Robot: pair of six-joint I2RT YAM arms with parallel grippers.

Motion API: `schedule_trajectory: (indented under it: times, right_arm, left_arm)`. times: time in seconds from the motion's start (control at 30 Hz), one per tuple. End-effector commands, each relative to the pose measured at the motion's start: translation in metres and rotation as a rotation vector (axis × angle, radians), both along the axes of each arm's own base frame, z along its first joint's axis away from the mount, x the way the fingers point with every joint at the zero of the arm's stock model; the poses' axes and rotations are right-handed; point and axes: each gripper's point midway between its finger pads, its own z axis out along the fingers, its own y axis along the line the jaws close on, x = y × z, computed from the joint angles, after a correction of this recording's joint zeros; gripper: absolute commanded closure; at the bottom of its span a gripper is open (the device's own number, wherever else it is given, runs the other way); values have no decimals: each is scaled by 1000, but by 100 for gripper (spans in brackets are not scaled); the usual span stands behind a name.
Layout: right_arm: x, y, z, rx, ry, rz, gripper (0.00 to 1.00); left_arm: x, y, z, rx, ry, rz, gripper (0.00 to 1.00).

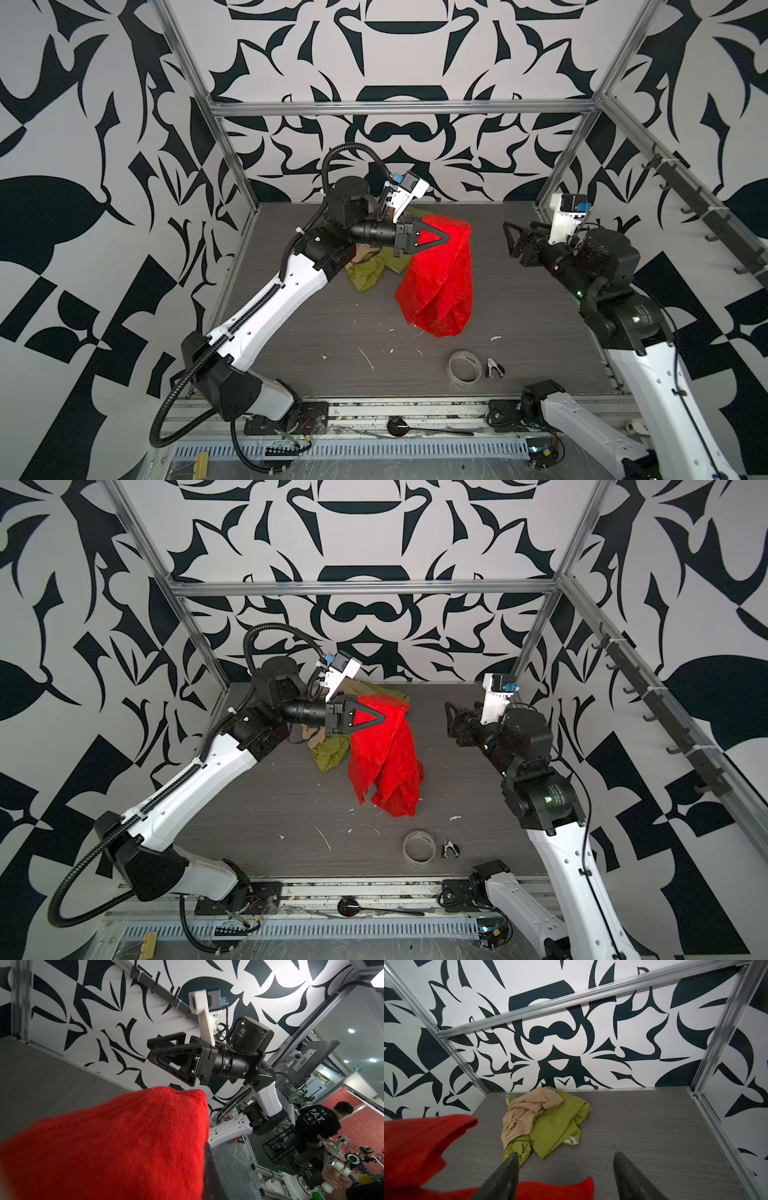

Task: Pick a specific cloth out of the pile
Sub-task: 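Carry the red cloth with the left gripper toward the robot, away from the pile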

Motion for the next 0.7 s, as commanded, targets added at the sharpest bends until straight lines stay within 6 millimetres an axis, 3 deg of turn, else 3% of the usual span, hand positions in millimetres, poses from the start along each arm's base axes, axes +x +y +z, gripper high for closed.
schedule_trajectory:
  times: [0.0, 0.27, 0.67]
  right_arm:
    - [6, 1, 13, 15, -54, 0, 26]
    - [17, 11, 2, 40, -22, 33, 27]
    - [30, 23, -25, 97, 65, 69, 29]
  left_arm:
    - [-15, 17, 2, -4, -61, 38, 100]
    - [-35, 49, -30, 98, -48, 127, 100]
    - [-39, 80, -67, 210, -40, 224, 100]
